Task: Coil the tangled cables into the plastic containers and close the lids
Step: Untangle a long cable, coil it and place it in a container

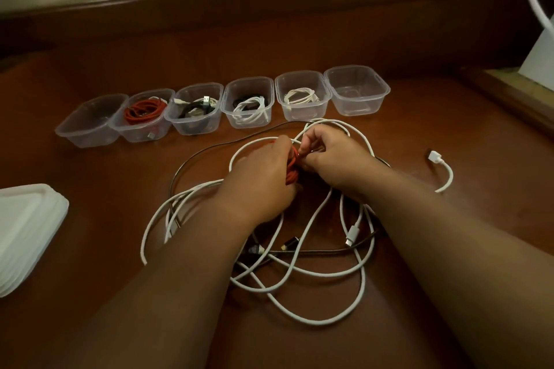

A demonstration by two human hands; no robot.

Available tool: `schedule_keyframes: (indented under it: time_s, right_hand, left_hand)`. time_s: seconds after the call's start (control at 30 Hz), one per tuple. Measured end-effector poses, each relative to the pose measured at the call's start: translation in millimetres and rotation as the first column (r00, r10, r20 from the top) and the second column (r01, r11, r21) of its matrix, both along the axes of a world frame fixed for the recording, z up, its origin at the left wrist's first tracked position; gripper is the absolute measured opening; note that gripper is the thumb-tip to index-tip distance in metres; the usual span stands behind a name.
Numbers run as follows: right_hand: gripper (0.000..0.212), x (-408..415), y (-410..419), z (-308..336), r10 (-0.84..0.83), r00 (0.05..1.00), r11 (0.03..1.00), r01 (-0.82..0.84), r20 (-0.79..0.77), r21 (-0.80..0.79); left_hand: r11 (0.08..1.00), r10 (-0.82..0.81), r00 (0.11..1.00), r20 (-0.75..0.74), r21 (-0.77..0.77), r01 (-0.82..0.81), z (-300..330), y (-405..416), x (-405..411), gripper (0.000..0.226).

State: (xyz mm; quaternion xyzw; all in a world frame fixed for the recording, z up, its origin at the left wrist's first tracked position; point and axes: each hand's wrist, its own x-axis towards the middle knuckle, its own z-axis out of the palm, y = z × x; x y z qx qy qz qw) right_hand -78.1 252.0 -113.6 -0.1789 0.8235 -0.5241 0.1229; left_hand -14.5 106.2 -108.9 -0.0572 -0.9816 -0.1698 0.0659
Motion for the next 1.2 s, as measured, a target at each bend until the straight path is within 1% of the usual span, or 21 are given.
schedule_keyframes:
  time_s: [0.1,0.13,0.17,0.2,0.23,0.27,0.3,0.33,0.37,0.4,0.43,0.47,0.5,0.53,0.63,0.67,0.8,0.87,1.03,1.1,1.2]
  right_hand:
    - [0.027,5.3,1.8,3.7,-0.076,0.997,0.995,0.078,0.025,-0.068]
    - [0.027,7.8,4.1,7.8,-0.102,0.995,0.992,0.101,-0.007,-0.078]
    - [0.027,10.5,6.3,12.4,-0.127,0.991,0.988,0.123,-0.044,-0.088]
    - [0.028,13.5,8.3,20.4,-0.147,0.986,0.985,0.138,-0.081,-0.107]
    - [0.030,16.0,9.9,29.1,-0.147,0.984,0.983,0.133,-0.103,-0.130]
    - [0.032,18.1,11.1,36.6,-0.114,0.990,0.980,0.099,-0.080,-0.172]
    - [0.033,22.0,12.7,46.8,-0.047,0.998,0.974,0.038,-0.031,-0.224]
    - [0.036,26.3,13.2,55.6,0.039,0.999,0.963,-0.027,0.037,-0.269]
    - [0.039,31.1,13.9,64.9,0.116,0.989,0.952,-0.083,0.095,-0.295]
    - [0.038,36.4,14.2,73.0,0.166,0.978,0.949,-0.124,0.126,-0.291]
    - [0.031,41.6,14.9,80.1,0.177,0.974,0.953,-0.134,0.139,-0.274]
    - [0.023,48.7,16.2,88.3,0.155,0.979,0.961,-0.118,0.134,-0.251]
    - [0.017,54.8,17.5,94.4,0.120,0.983,0.966,-0.084,0.138,-0.243]
    - [0.016,59.7,19.6,98.4,0.098,0.983,0.968,-0.058,0.158,-0.244]
    - [0.023,70.2,28.0,102.3,0.112,0.957,0.959,-0.034,0.269,-0.280]
    - [0.023,73.3,31.0,101.8,0.118,0.947,0.953,-0.024,0.299,-0.301]
    - [0.027,76.8,44.7,95.4,0.104,0.925,0.938,0.031,0.366,-0.345]
    - [0.030,73.9,50.9,91.7,0.119,0.915,0.940,0.022,0.386,-0.341]
    - [0.032,48.5,67.5,86.0,0.200,0.875,0.875,0.043,0.441,-0.482]
    - [0.030,29.6,73.0,84.0,0.189,0.889,0.901,0.013,0.417,-0.434]
    - [0.027,-9.1,74.8,82.1,0.122,0.926,0.947,-0.001,0.356,-0.320]
  left_hand:
    - [0.998,0.003,0.999,-0.053,0.059,0.000,5.5,-5.5,-0.1,0.037]
    - [0.990,0.013,0.997,-0.082,0.139,-0.002,10.0,-7.1,1.6,0.034]
    - [0.964,0.039,0.994,-0.104,0.264,-0.010,15.4,-7.8,4.0,0.032]
    - [0.906,0.075,0.991,-0.109,0.422,-0.022,23.0,-7.1,6.8,0.029]
    - [0.799,0.104,0.991,-0.089,0.601,-0.030,31.5,-5.6,9.6,0.025]
    - [0.632,0.107,0.993,-0.049,0.775,-0.030,39.0,-3.7,11.9,0.022]
    - [0.430,0.077,0.997,-0.011,0.903,-0.023,47.7,-1.6,15.1,0.020]
    - [0.231,0.025,1.000,0.016,0.973,-0.021,54.9,0.6,19.2,0.020]
    - [0.086,-0.019,0.999,0.032,0.996,-0.031,63.3,3.2,24.3,0.018]
    - [0.001,-0.045,0.997,0.056,0.998,-0.056,70.2,5.7,29.5,0.019]
    - [-0.044,-0.058,0.994,0.091,0.995,-0.094,75.1,8.0,34.4,0.022]
    - [-0.053,-0.060,0.989,0.132,0.989,-0.136,80.3,10.0,39.4,0.027]
    - [-0.035,-0.050,0.984,0.173,0.984,-0.175,84.1,11.7,43.8,0.029]
    - [0.023,-0.021,0.979,0.204,0.979,-0.204,86.7,12.5,47.7,0.030]
    - [0.306,0.085,0.981,0.177,0.932,-0.195,86.5,10.9,51.8,0.026]
    - [0.363,0.096,0.983,0.159,0.913,-0.184,85.8,9.6,53.1,0.025]
    - [0.493,-0.009,0.989,0.150,0.861,-0.126,82.0,7.9,57.4,0.025]
    - [0.537,-0.026,0.993,0.119,0.839,-0.086,78.9,7.8,54.2,0.023]
    - [0.566,-0.056,0.993,0.102,0.823,-0.053,74.0,10.9,21.0,0.022]
    - [0.613,-0.074,0.992,0.100,0.789,-0.034,73.5,11.8,-0.5,0.019]
    - [0.637,-0.090,0.993,0.080,0.771,-0.005,72.6,13.8,-42.4,0.009]
